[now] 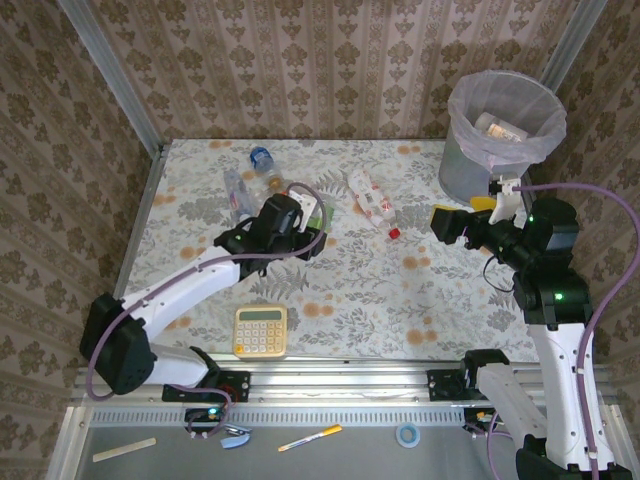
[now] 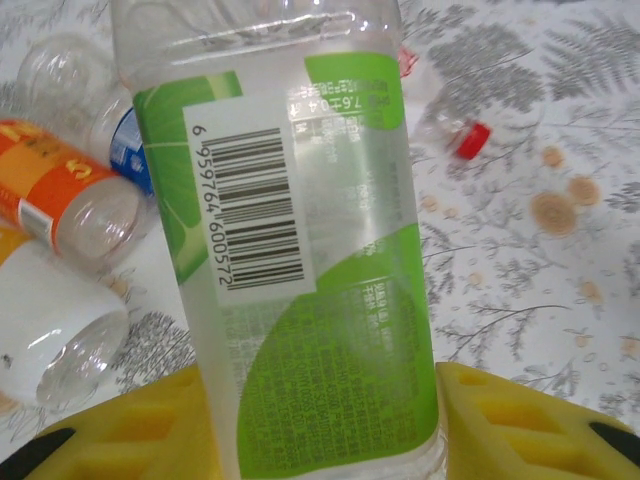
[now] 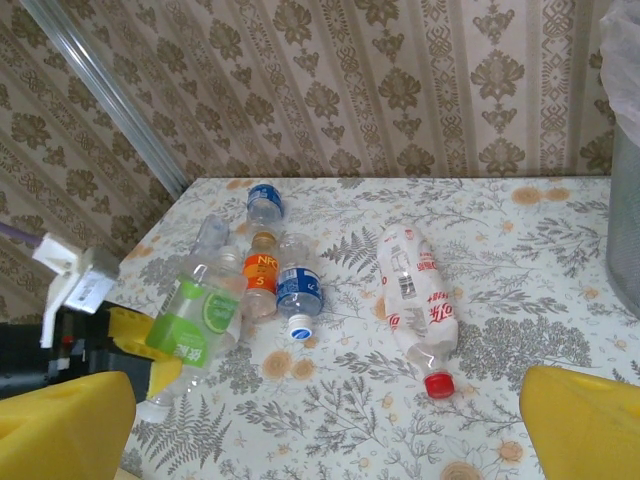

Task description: Throw the plastic bottles in the bin

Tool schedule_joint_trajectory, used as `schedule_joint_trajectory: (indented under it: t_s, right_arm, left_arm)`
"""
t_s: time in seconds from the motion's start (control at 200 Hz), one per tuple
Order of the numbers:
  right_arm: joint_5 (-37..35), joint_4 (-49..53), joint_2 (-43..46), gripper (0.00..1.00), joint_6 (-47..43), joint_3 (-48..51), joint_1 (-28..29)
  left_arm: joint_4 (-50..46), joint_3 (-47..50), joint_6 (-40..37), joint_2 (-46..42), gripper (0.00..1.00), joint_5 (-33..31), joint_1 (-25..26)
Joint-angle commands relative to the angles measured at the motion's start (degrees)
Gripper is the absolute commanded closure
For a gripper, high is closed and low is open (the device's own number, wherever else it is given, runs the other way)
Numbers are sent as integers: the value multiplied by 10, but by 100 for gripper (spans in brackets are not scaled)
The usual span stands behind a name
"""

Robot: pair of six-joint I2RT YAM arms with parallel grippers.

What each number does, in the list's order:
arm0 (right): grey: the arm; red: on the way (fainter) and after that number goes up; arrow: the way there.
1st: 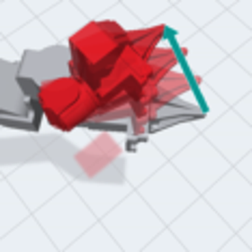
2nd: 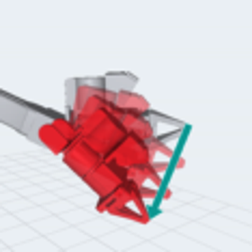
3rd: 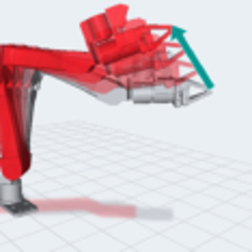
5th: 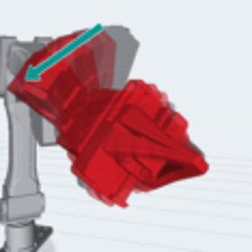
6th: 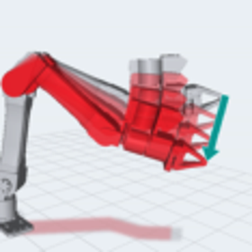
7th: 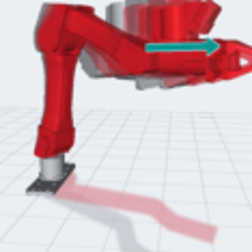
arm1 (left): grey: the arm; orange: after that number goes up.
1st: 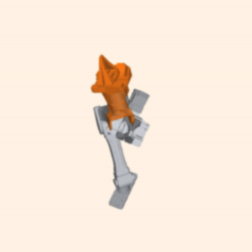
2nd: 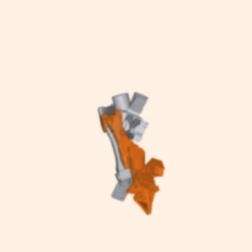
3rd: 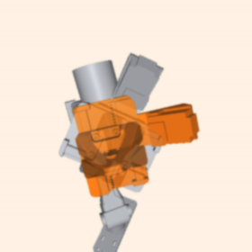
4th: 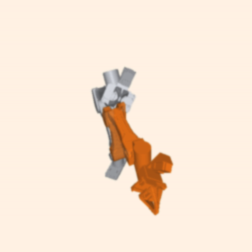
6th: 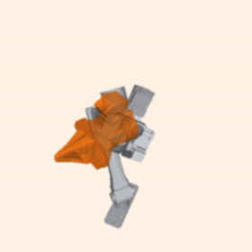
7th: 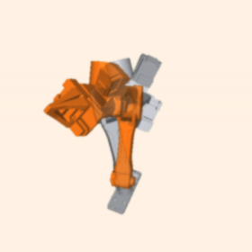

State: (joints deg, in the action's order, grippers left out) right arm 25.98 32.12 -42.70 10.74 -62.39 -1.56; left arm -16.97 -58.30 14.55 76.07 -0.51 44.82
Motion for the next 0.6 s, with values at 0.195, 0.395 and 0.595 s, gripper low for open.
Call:
schedule_joint_trajectory:
  t_s: [0.195,0.395,0.595]
  right_arm:
    - [21,-10,5,0,23,7,3]
    - [31,-10,0,0,39,8,4]
    - [62,-31,-15,0,73,16,4]
  left_arm:
    - [99,15,-80,-50,58,17,56]
    - [128,12,-108,-54,58,19,87]
    - [141,-5,-118,-38,58,31,109]
